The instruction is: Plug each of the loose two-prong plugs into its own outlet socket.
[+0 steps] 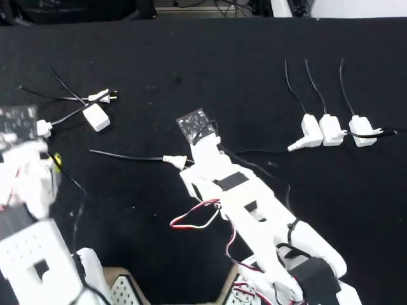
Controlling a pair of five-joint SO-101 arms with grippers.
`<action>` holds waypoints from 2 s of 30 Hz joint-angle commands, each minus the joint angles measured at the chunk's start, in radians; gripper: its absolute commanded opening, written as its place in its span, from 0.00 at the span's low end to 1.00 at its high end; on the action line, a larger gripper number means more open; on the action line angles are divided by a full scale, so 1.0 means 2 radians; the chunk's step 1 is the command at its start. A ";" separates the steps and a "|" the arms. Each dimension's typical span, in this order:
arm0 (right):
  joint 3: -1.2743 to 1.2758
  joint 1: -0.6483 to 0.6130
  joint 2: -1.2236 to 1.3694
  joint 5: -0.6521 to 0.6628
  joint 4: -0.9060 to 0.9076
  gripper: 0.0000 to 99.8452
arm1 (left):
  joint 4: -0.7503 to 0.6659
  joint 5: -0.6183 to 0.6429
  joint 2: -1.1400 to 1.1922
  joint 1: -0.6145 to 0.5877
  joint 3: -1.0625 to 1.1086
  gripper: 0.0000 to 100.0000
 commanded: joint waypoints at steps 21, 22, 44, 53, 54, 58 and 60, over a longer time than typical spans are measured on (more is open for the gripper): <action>0.000 -0.005 -0.020 -0.003 -0.012 0.13 | -0.008 -0.123 0.618 -0.016 -0.443 0.22; 0.000 -0.005 -0.020 -0.003 -0.012 0.13 | -0.009 -0.134 0.634 -0.016 -0.458 0.22; 0.000 -0.005 -0.019 -0.003 -0.012 0.13 | -0.008 -0.240 0.926 -0.024 -0.740 0.23; 0.000 -0.005 -0.019 -0.003 -0.012 0.13 | 0.021 -0.240 0.949 -0.027 -0.758 0.23; 0.000 -0.005 -0.019 -0.003 -0.012 0.13 | 0.035 -0.240 0.951 -0.026 -0.767 0.23; 0.000 -0.005 -0.019 -0.003 -0.012 0.13 | 0.101 -0.240 0.954 -0.022 -0.801 0.23; 0.000 -0.005 -0.019 -0.003 -0.012 0.13 | 0.124 -0.240 0.954 -0.022 -0.817 0.23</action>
